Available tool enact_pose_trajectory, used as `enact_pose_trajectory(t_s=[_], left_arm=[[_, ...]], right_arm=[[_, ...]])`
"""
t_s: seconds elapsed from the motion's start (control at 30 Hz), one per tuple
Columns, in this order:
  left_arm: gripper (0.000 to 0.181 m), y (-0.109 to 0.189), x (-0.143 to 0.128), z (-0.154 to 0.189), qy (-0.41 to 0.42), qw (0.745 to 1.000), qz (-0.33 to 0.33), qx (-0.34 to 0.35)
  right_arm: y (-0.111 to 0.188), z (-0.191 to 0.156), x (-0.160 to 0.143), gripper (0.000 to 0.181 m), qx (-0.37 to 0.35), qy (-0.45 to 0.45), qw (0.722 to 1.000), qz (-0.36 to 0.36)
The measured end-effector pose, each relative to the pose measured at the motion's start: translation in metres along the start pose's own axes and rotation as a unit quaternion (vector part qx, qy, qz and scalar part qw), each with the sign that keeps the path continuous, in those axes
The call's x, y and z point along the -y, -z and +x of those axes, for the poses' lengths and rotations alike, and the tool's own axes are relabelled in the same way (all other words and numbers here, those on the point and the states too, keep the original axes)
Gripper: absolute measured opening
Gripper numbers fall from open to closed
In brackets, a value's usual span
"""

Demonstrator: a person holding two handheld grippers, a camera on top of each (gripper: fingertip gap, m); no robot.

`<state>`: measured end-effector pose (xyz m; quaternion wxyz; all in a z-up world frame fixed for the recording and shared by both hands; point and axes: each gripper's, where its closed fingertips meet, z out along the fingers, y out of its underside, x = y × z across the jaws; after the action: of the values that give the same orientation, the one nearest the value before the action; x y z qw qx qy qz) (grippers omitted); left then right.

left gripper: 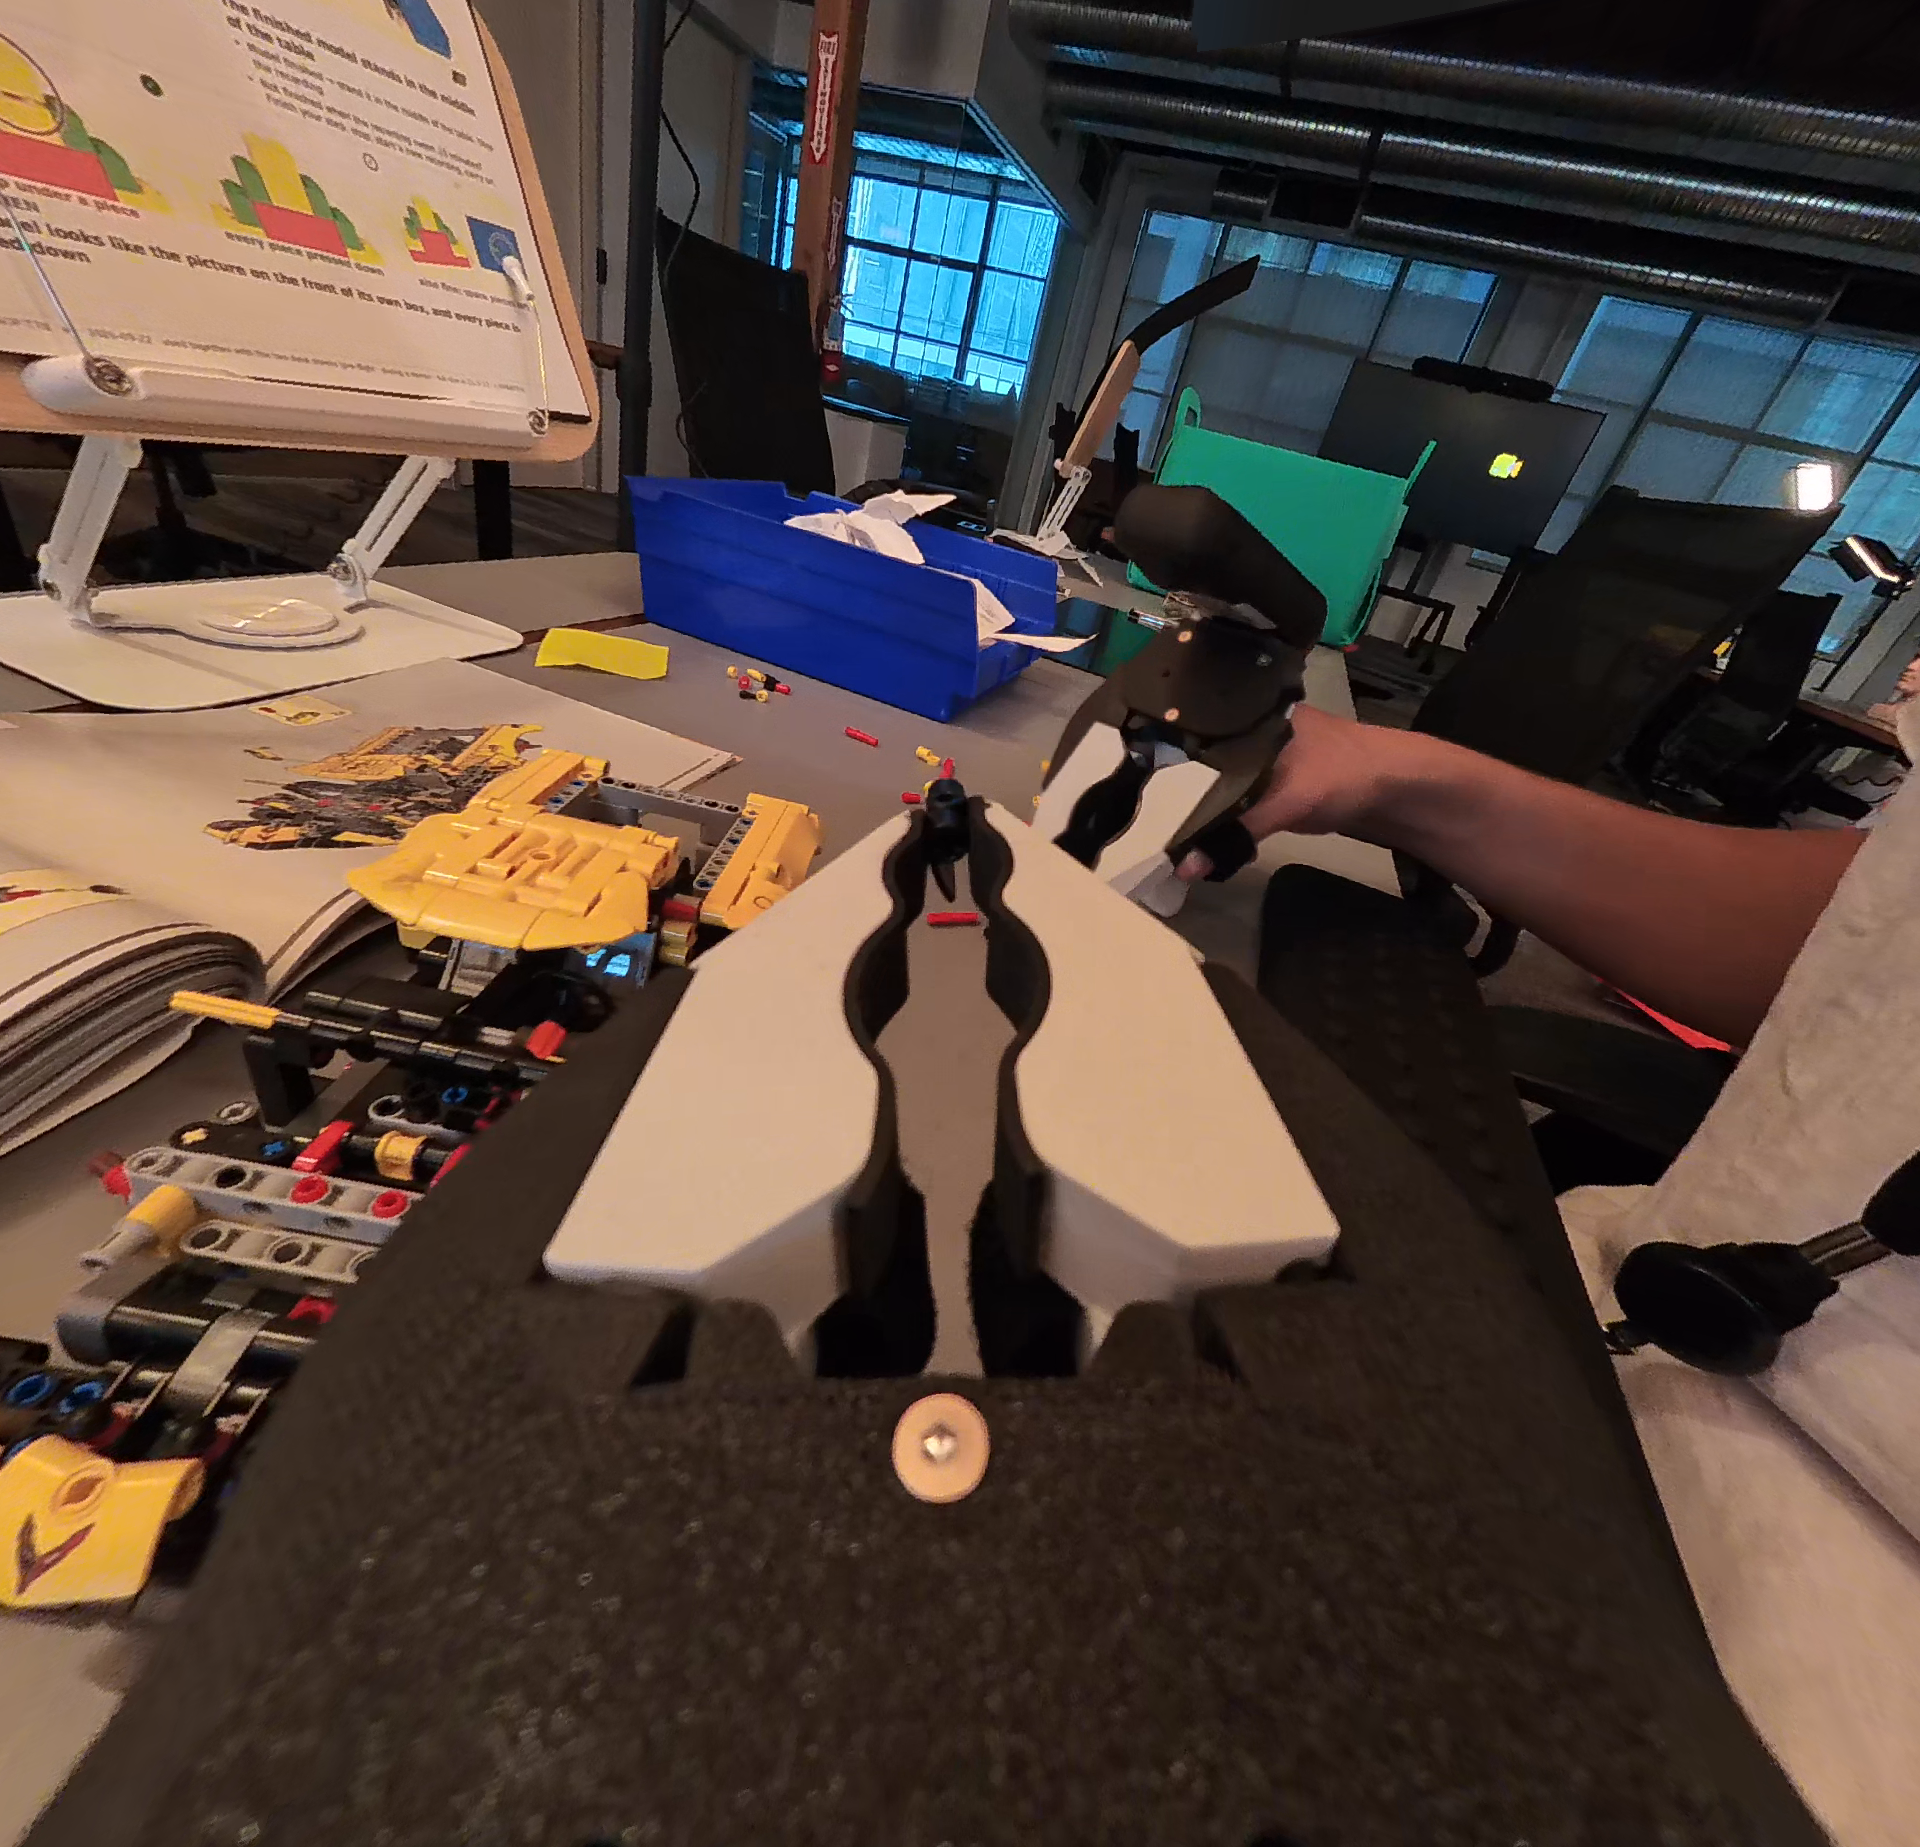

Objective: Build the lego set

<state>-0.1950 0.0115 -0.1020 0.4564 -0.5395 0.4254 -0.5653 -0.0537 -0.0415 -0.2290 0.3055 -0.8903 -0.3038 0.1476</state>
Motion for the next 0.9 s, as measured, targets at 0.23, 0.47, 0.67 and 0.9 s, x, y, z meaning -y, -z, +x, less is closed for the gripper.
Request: enact_pose_trajectory(t_s=[0.23,0.47,0.67,0.9], left_arm=[[0.007,-0.001,0.0,0.002,0.002,1.0,0.0,-0.004],[0.007,-0.001,-0.002,0.001,0.001,1.0,-0.004,-0.002],[0.007,-0.001,-0.002,0.0,0.0,1.0,-0.006,0.0],[0.007,-0.002,-0.001,-0.003,0.005,1.0,0.0,0.008]], right_arm=[[0.012,0.003,0.009,0.018,0.004,-0.021,0.999,0.043],[0.0,0.016,0.0,0.012,-0.001,0.034,0.999,0.013],[-0.005,0.011,0.005,0.007,0.038,0.017,0.999,0.019],[0.007,0.002,0.048,0.006,-0.002,0.022,0.992,0.126]])
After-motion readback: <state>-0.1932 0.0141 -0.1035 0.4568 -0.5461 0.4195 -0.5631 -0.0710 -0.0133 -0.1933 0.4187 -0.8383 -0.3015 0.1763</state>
